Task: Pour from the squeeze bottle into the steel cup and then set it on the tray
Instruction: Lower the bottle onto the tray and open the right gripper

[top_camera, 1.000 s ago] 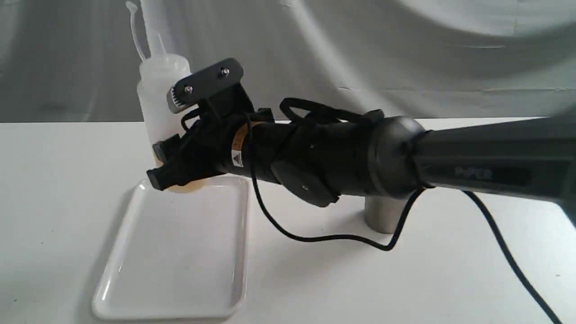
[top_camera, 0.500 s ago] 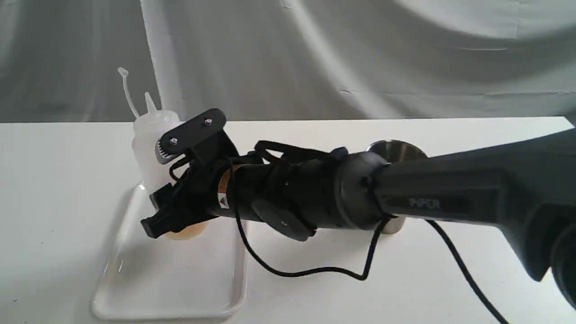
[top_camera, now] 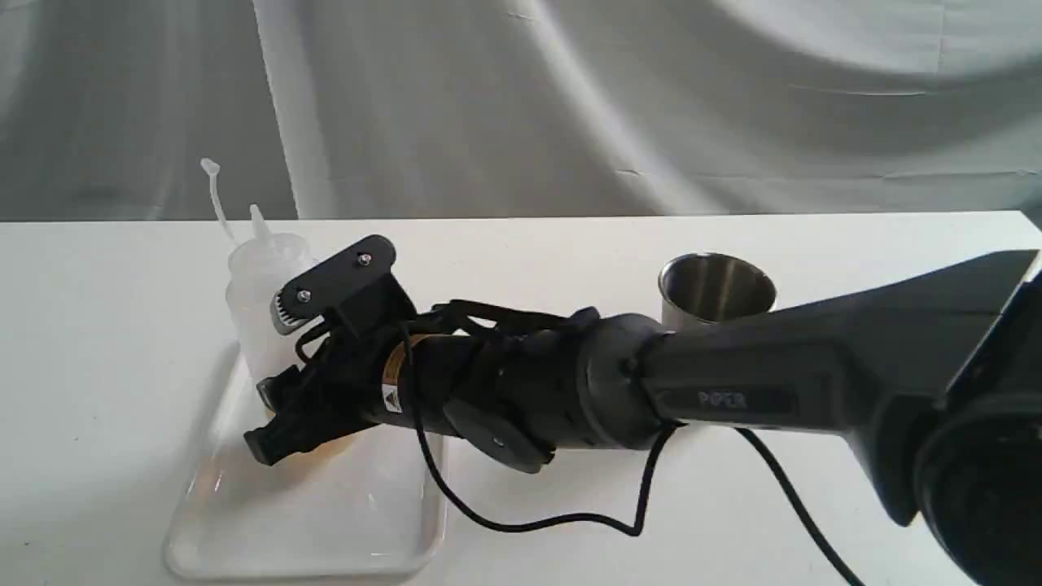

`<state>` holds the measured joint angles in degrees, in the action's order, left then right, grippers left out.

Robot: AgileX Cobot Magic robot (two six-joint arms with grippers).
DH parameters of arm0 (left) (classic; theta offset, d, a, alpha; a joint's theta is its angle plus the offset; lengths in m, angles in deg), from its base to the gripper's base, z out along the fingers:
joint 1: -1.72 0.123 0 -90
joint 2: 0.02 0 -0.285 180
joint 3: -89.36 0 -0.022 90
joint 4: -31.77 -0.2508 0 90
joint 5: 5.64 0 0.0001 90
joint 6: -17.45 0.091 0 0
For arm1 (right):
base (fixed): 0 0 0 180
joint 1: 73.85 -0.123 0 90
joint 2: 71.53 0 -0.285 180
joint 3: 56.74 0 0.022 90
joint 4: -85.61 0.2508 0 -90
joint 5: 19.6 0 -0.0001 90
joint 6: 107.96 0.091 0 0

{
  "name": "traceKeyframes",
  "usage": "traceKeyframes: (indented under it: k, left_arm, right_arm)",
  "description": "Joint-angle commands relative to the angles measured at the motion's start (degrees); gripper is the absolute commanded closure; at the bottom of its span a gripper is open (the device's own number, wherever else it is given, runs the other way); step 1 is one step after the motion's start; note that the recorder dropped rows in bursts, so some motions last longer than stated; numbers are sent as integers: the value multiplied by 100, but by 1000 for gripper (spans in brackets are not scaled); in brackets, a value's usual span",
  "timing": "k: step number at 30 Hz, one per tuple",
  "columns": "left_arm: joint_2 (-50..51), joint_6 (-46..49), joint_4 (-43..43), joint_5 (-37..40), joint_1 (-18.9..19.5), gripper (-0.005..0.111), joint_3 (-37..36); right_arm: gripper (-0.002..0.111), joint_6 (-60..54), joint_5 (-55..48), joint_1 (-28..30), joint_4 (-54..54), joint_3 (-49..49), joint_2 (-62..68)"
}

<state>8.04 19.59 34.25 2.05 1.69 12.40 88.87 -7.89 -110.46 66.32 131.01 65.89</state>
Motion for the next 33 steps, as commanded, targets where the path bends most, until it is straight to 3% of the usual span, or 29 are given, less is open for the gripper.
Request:
traceKeyframes:
  k: [1, 25, 29, 33]
  left_arm:
    - [-26, -15, 16, -9, 3, 98, -25]
    - [-26, -18, 16, -9, 3, 98, -25]
    - [-26, -18, 16, -9, 3, 98, -25]
    - [-26, -18, 16, -9, 3, 98, -25]
  right_arm:
    - [60, -57, 345, -30, 63, 50, -33]
    - [60, -330, 296, -60, 63, 50, 74]
    - [51, -330, 48, -60, 63, 50, 74]
    - [33, -330, -55, -60, 63, 50, 74]
